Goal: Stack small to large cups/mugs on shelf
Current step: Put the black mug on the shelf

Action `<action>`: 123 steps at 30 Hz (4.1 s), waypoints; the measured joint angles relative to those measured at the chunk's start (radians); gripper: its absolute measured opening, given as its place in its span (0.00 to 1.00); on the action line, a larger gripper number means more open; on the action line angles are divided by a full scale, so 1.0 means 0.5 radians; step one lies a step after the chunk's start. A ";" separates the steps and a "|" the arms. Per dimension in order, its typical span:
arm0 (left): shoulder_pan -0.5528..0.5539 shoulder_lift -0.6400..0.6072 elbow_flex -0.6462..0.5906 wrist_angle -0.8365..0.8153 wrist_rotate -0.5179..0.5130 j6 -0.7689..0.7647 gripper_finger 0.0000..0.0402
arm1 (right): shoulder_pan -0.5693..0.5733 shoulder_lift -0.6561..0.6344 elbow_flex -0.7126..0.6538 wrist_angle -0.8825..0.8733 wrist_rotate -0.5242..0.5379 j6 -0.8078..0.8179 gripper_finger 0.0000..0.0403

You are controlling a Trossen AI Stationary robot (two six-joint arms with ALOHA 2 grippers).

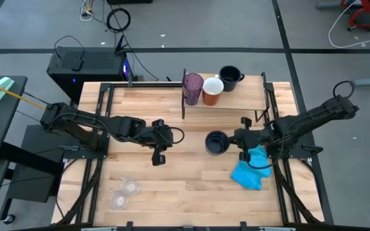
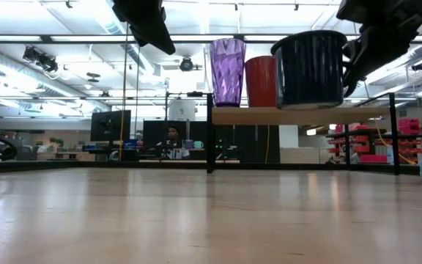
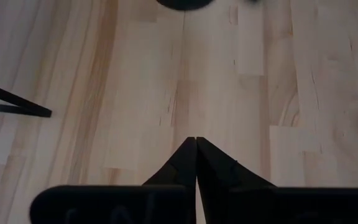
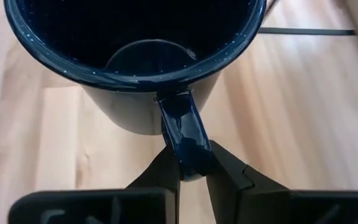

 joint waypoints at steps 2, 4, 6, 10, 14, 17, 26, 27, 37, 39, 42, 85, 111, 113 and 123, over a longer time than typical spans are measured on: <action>0.000 0.000 0.000 0.000 0.000 0.000 0.04 | 0.000 -0.022 0.049 -0.096 0.053 0.000 0.13; 0.000 0.000 0.000 0.000 0.000 0.001 0.05 | 0.000 -0.050 0.088 -0.206 0.106 0.001 0.13; 0.000 0.000 0.000 0.000 0.000 0.002 0.05 | -0.001 -0.084 0.120 -0.294 0.159 0.005 0.14; 0.000 0.000 0.000 0.000 0.000 0.002 0.05 | -0.075 -0.145 0.185 -0.443 0.199 0.003 0.13; 0.000 0.000 0.000 0.001 0.000 0.002 0.03 | -0.212 -0.185 0.242 -0.549 0.205 -0.045 0.13; 0.000 0.000 0.000 0.001 0.000 0.001 0.03 | -0.310 -0.225 0.262 -0.633 0.203 -0.109 0.14; -0.001 0.000 0.000 0.000 0.000 0.003 0.05 | -0.531 -0.353 0.351 -0.676 0.179 -0.310 0.14; -0.001 0.000 0.000 0.000 0.000 0.003 0.05 | -0.554 -0.357 0.361 -0.691 0.179 -0.336 0.14; -0.001 0.000 0.000 0.000 0.000 0.002 0.05 | -0.835 -0.417 0.371 -0.708 0.127 -0.544 0.14; -0.001 0.000 0.000 -0.001 0.000 0.002 0.05 | -0.896 -0.423 0.371 -0.707 0.120 -0.572 0.14; -0.001 0.000 0.000 -0.001 0.000 0.002 0.06 | -0.984 -0.423 0.371 -0.707 0.102 -0.598 0.13; 0.000 -0.001 0.000 -0.001 -0.001 0.002 0.03 | -1.658 -0.335 0.286 -0.541 -0.205 -0.718 0.14; 0.000 -0.001 0.000 -0.001 0.000 0.002 0.04 | -2.113 -0.223 0.284 -0.485 -0.734 -0.872 0.14; -0.001 -0.001 0.000 -0.001 0.000 0.002 0.03 | -2.113 -0.223 0.285 -0.480 -0.757 -0.874 0.14; -0.001 -0.001 0.000 0.000 -0.001 0.002 0.05 | -2.112 -0.206 0.285 -0.459 -0.793 -0.814 0.14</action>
